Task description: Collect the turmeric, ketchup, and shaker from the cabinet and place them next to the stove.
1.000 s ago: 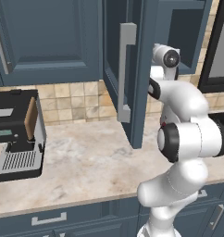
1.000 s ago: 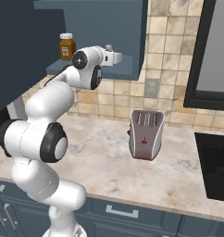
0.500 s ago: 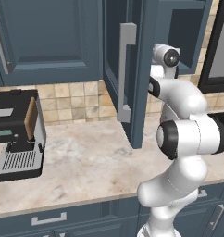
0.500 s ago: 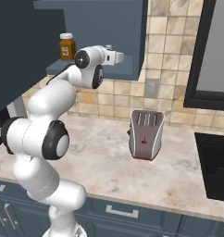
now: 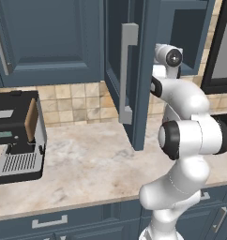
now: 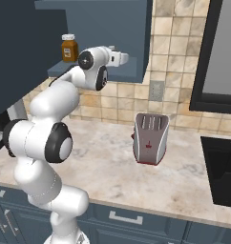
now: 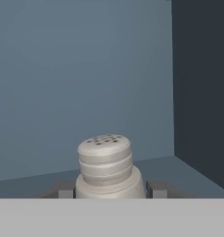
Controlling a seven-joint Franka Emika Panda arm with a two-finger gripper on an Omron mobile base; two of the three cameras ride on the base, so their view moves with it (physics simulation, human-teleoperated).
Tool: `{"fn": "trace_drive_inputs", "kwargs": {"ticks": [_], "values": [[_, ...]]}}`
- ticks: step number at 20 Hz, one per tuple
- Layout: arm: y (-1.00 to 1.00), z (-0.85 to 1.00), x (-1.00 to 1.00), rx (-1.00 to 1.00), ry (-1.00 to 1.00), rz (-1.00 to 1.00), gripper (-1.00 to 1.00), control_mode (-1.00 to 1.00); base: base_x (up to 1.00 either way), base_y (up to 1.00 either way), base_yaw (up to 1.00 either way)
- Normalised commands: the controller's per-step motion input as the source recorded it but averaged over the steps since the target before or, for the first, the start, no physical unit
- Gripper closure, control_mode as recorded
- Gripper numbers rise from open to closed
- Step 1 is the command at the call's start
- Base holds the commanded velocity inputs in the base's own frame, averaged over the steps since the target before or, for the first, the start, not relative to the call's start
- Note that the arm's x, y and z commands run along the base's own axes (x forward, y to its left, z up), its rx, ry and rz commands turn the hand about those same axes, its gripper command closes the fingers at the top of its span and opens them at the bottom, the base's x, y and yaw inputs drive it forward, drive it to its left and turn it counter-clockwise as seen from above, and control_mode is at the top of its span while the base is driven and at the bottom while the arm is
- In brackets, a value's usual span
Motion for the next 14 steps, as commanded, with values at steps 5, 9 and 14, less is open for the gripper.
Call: {"fn": "trace_drive_inputs", "kwargs": {"ticks": [5,9,14], "values": [[0.00,0.00,0.00,0.00,0.00,0.00,1.00,-1.00,0.00,0.00,0.00],[0.00,0.00,-0.16,0.00,0.00,0.00,1.00,-1.00,0.00,0.00,0.00],[0.00,-0.02,-0.59,0.00,0.00,-0.01,1.00,-1.00,0.00,0.00,0.00]]}}
